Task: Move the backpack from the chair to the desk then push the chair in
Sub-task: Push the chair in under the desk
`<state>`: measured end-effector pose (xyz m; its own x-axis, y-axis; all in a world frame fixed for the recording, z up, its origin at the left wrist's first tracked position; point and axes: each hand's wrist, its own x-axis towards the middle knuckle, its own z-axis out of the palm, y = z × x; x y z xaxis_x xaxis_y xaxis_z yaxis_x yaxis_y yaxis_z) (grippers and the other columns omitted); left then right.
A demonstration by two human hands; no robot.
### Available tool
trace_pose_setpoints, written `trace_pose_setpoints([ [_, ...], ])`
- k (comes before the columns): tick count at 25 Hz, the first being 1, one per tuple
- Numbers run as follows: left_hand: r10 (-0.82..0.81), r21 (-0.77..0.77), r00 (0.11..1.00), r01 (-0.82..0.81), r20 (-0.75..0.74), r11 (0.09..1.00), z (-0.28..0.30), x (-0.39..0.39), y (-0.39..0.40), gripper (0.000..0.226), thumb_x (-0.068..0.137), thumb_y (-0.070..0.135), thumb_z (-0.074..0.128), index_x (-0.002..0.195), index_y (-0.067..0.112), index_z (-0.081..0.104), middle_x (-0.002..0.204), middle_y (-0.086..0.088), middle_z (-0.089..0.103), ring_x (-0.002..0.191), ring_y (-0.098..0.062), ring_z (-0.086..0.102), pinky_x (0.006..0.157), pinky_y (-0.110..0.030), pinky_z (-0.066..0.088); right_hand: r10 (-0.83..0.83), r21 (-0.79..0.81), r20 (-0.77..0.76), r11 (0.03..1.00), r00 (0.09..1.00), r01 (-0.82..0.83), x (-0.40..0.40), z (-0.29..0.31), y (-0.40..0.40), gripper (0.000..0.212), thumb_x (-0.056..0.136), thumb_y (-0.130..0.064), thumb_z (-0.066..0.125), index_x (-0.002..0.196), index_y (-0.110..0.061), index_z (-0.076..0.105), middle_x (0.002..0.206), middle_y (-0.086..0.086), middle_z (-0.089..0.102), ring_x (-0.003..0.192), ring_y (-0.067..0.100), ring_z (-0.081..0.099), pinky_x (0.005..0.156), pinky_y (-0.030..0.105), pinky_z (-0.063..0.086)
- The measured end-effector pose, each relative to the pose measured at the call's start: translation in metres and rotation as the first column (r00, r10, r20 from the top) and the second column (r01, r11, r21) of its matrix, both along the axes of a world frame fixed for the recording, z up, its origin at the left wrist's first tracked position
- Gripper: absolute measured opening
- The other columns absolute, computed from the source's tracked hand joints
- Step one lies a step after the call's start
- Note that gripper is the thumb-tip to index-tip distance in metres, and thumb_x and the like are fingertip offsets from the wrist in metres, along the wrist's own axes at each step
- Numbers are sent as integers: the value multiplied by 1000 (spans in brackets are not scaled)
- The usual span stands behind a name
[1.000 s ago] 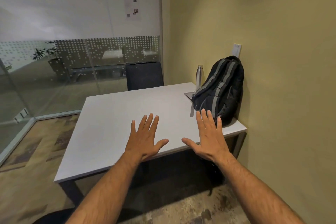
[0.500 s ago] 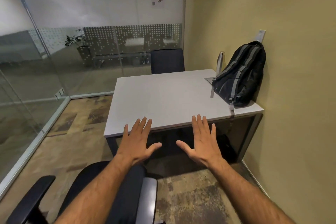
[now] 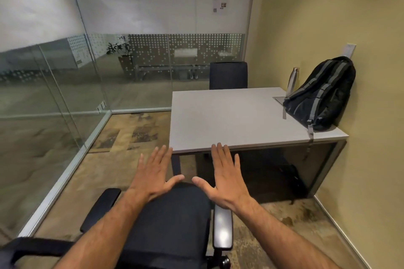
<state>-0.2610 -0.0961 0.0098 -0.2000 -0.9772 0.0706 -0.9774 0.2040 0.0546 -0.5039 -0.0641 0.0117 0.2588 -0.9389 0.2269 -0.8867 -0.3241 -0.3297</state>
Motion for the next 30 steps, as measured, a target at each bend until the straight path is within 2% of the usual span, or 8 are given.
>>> trace_pose_setpoints([
  [3,-5,19,1000,5,-20,1000,0,59,17,113,70,92,0,161,26,-7,171,-1,-9,157,-20,-8,126,-57,0,34,42,1,999,999,-34,68,-6,21,111,79,-93,10,156,-22,-25,163,-2,-34,147,11,-36,122,50,-20],
  [7,-31,65,999,32,-23,997,-11,132,40,113,70,95,1,160,27,-7,171,0,-7,157,-20,-7,126,-56,0,25,116,-21,993,999,-22,143,-15,48,116,74,-97,7,158,-22,-20,167,-1,-27,149,13,-33,122,50,-19],
  [11,-52,137,998,55,-27,989,-18,176,66,122,63,100,-3,161,28,-6,171,3,-4,157,-18,-5,125,-57,1,8,179,-105,984,994,11,184,-18,79,120,70,-100,4,159,-22,-17,168,0,-23,151,16,-29,123,53,-15],
  [16,-97,247,993,111,-67,963,-27,190,108,126,59,106,2,161,32,-2,171,8,-2,156,-13,-6,126,-55,0,-35,271,-180,959,983,84,190,-23,121,123,67,-103,6,160,-24,-12,170,1,-18,153,17,-25,122,53,-18],
  [20,-75,314,992,104,-104,944,-28,191,133,127,57,107,4,161,34,5,171,9,5,157,-12,-1,126,-54,1,-85,299,-265,940,960,166,181,-28,138,130,59,-105,-3,161,-23,-10,171,2,-13,155,20,-21,119,53,-19],
  [23,-66,321,992,99,-112,942,-23,195,146,126,58,106,6,161,34,5,171,10,4,156,-11,-3,126,-54,-2,-122,296,-280,933,952,206,177,-30,146,127,63,-103,-3,161,-23,-10,171,3,-13,154,20,-22,118,54,-22],
  [30,-81,275,992,104,-94,956,-26,190,179,124,61,107,9,161,34,4,171,12,2,155,-7,-8,126,-49,-9,-129,323,-318,917,939,235,171,-30,162,133,58,-104,-7,159,-18,-16,169,6,-19,152,22,-28,119,54,-22],
])
